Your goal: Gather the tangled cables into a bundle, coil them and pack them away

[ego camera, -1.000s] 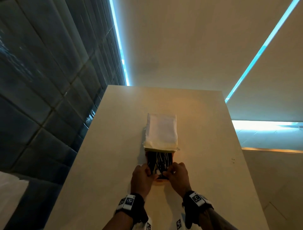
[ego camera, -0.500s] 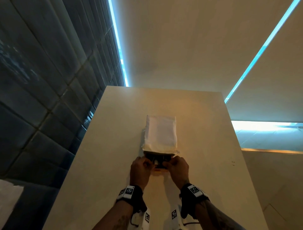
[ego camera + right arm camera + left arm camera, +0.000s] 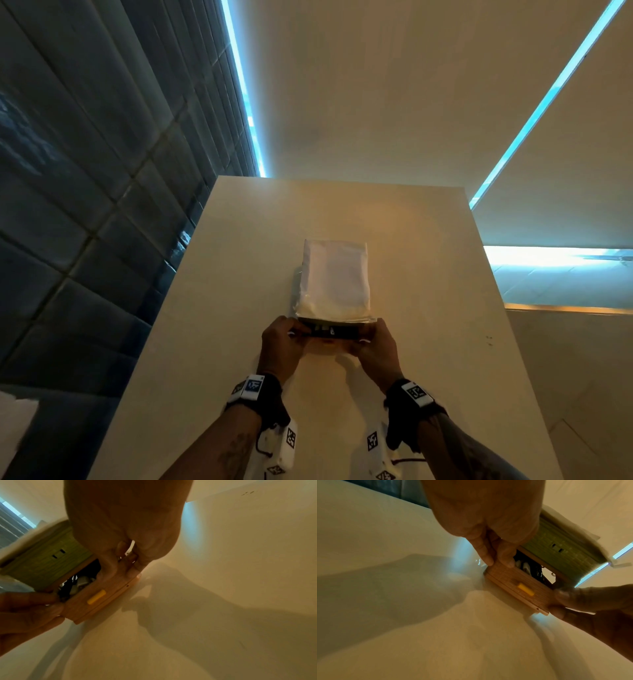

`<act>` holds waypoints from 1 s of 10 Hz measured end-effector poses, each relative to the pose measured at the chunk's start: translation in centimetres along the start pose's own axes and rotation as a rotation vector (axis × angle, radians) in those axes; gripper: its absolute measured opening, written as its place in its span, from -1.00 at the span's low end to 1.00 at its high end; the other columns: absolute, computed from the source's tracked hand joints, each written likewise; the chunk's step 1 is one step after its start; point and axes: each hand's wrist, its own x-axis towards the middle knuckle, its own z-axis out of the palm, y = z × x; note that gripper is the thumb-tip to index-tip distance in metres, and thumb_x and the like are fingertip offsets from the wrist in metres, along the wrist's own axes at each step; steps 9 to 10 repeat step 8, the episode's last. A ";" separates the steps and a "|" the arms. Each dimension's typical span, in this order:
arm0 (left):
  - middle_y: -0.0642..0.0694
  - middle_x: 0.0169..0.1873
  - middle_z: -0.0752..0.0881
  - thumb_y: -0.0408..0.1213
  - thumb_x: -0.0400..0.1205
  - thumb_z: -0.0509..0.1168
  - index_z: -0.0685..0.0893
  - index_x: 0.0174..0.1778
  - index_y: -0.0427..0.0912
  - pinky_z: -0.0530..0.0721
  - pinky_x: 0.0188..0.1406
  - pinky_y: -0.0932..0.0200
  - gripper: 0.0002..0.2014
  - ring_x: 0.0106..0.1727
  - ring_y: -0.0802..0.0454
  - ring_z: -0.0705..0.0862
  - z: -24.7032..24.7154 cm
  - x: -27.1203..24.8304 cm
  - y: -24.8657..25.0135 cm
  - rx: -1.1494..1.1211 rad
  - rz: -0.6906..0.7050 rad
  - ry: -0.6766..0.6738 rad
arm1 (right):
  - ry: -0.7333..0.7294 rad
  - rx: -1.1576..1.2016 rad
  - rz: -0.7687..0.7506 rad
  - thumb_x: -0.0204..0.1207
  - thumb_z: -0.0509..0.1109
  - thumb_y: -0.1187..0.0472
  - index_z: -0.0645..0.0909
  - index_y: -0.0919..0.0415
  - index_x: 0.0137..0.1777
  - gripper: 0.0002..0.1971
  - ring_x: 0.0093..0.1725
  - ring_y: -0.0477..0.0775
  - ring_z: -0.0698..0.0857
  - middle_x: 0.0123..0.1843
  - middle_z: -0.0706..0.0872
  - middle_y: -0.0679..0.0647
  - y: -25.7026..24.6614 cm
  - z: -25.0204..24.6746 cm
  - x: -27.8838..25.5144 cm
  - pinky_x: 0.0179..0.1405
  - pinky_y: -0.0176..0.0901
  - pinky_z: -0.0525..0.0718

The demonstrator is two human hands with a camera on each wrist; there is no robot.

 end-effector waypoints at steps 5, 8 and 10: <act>-0.15 0.04 0.60 -0.04 0.39 0.53 0.68 0.08 -0.18 0.64 -0.14 -0.06 -0.58 0.12 -0.18 0.56 -1.6 3.9 1.2 0.468 -0.028 -0.295 | -0.091 -0.418 -0.197 0.26 0.64 0.19 0.65 0.31 0.15 -0.54 0.09 0.32 0.59 0.05 0.68 0.28 -0.4 -0.9 3.6 -0.03 -0.04 0.52; -0.10 0.09 0.66 -0.09 0.39 0.55 0.59 0.27 -0.10 0.66 -0.02 0.06 -0.45 0.10 -0.11 0.67 -1.6 2.5 0.2 0.300 -0.188 -0.260 | -0.144 -0.430 -0.210 0.37 0.59 0.15 0.64 0.26 0.25 -0.55 0.18 0.24 0.54 0.19 0.67 0.19 0.8 -1.3 2.8 0.06 -0.10 0.45; -0.10 0.09 0.66 -0.09 0.39 0.55 0.59 0.27 -0.10 0.66 -0.02 0.06 -0.45 0.10 -0.11 0.67 -1.6 2.5 0.2 0.300 -0.188 -0.260 | -0.144 -0.430 -0.210 0.37 0.59 0.15 0.64 0.26 0.25 -0.55 0.18 0.24 0.54 0.19 0.67 0.19 0.8 -1.3 2.8 0.06 -0.10 0.45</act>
